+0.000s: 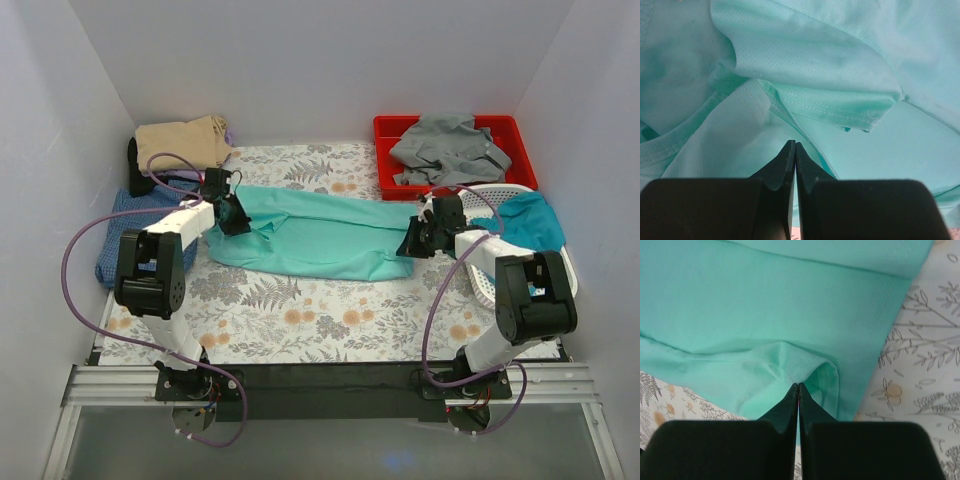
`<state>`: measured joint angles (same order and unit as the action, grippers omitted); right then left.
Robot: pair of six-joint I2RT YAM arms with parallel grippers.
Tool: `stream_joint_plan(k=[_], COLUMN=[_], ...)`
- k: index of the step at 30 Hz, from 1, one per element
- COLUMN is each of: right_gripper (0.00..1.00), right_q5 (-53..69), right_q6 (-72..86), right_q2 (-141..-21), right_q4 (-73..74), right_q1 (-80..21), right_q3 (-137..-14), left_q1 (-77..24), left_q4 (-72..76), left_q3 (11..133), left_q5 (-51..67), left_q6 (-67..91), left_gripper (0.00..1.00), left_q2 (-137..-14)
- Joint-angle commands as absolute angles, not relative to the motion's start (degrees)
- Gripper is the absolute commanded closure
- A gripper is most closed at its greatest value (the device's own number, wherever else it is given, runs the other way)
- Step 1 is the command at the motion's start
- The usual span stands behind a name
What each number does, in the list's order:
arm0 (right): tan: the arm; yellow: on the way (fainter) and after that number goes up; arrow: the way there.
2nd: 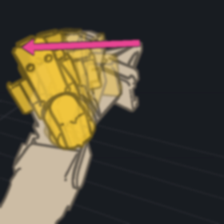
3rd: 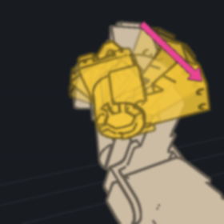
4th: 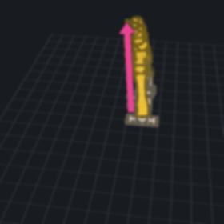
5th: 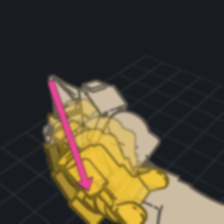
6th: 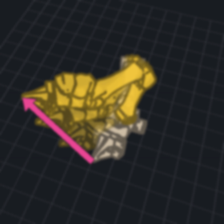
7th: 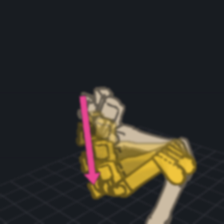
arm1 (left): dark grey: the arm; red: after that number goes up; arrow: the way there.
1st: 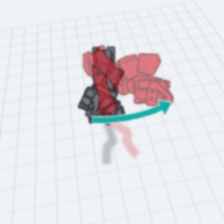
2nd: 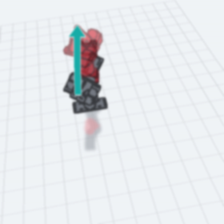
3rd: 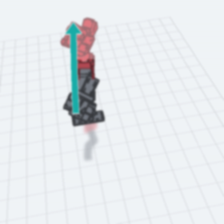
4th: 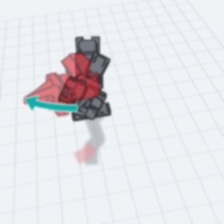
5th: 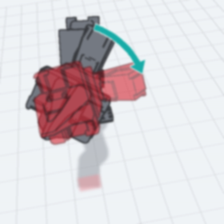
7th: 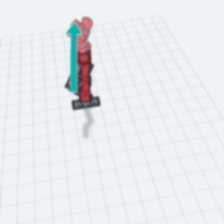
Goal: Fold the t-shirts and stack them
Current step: Fold the tshirt
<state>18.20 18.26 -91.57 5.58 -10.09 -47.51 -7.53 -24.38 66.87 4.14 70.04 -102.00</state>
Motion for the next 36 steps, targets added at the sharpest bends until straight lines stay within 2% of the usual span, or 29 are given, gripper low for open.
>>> stream_joint_plan(k=[1, 7, 10, 11, 12, 15, 26, 36], right_gripper=[0.99, 0.99, 0.99, 0.99, 0.99, 0.99, 0.99, 0.99], right_q5=[15.30, 11.34, 12.13, 12.39, 12.57, 13.18, 14.24, 15.56], right_q6=[19.60, 20.48, 20.65, 20.65, 20.65, 20.57, 19.86, 19.86], right_q2=[-84.56, -75.33, -74.79, -74.97, -75.06, -76.02, -78.22, -79.37], right_q4=[6.32, 9.31, 9.67, 9.75, 9.76, 9.84, 9.49, 8.88], right_q1=[-9.93, -9.93, -9.93, -9.93, -9.93, -9.93, -9.93, -9.93], right_q3=[-44.92, -40.61, -40.17, -40.25, -40.60, -41.04, -41.22, -41.05], left_q1=[-6.51, -5.10, -5.10, -5.10, -5.10, -5.10, -5.10, -5.10], left_q4=[-23.73, -24.17, -25.49, -25.66, -25.66, -25.49, -26.10, -26.72], left_q3=[66.45, 67.23, 68.29, 68.47, 68.55, 68.73, 70.49, 74.18], left_q5=[3.60, 4.39, 4.04, 4.04, 4.57, 5.62, -4.39, -8.08], left_q6=[68.82, 67.59, 67.50, 67.50, 67.41, 67.59, 67.32, 65.74], left_gripper=[1.00, 1.00, 0.80, 0.78, 0.70, 0.64, 0.62, 0.61], left_q2=[-100.81, -101.07, -102.04, -102.48, -102.65, -103.62, -102.39, -103.97])
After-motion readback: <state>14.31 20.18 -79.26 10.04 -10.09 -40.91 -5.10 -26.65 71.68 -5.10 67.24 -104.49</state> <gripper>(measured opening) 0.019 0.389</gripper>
